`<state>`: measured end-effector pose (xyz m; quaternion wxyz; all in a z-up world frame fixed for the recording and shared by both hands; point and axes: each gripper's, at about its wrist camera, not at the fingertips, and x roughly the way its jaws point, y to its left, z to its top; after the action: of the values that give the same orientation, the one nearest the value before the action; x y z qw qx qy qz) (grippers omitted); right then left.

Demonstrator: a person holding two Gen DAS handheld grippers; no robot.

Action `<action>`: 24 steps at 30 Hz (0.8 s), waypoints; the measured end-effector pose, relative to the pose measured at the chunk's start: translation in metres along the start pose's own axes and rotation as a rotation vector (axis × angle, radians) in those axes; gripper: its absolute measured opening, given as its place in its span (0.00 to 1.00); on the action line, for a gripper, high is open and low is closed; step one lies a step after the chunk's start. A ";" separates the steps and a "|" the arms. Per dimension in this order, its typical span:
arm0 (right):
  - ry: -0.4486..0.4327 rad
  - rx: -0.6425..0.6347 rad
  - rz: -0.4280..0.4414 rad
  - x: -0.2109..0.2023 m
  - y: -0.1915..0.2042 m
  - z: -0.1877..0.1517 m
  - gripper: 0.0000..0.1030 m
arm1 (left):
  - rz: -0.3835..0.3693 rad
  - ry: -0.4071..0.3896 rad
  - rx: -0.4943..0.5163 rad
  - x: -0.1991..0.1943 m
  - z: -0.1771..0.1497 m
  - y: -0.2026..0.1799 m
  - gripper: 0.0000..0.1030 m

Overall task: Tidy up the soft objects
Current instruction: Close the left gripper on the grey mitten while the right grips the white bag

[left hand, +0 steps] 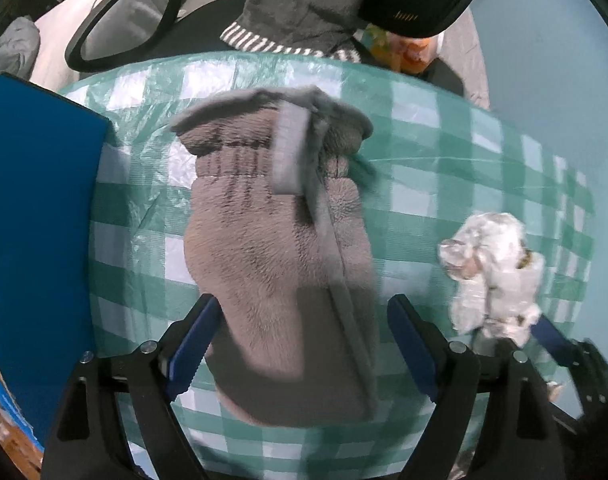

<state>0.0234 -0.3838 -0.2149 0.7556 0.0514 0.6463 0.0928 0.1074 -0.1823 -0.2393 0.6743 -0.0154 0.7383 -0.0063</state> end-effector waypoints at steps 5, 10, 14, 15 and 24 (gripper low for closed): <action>-0.013 -0.029 -0.008 -0.001 0.004 0.006 0.56 | 0.049 0.029 0.006 0.017 0.004 -0.001 0.86; -0.006 -0.084 -0.017 0.005 0.011 0.014 0.62 | 0.053 0.033 0.008 0.025 0.004 0.003 0.87; 0.015 -0.126 -0.042 0.016 0.016 0.020 0.62 | 0.046 0.019 0.021 0.026 0.003 0.005 0.87; 0.018 -0.134 -0.043 0.018 0.017 0.021 0.62 | 0.045 0.013 0.029 0.027 0.002 0.005 0.86; 0.041 -0.183 -0.095 0.034 0.021 0.020 0.62 | 0.021 -0.024 0.063 0.021 -0.017 0.015 0.59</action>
<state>0.0464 -0.3551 -0.2400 0.7473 -0.0504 0.6522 0.1166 0.0885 -0.1682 -0.2588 0.6831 0.0134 0.7298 -0.0224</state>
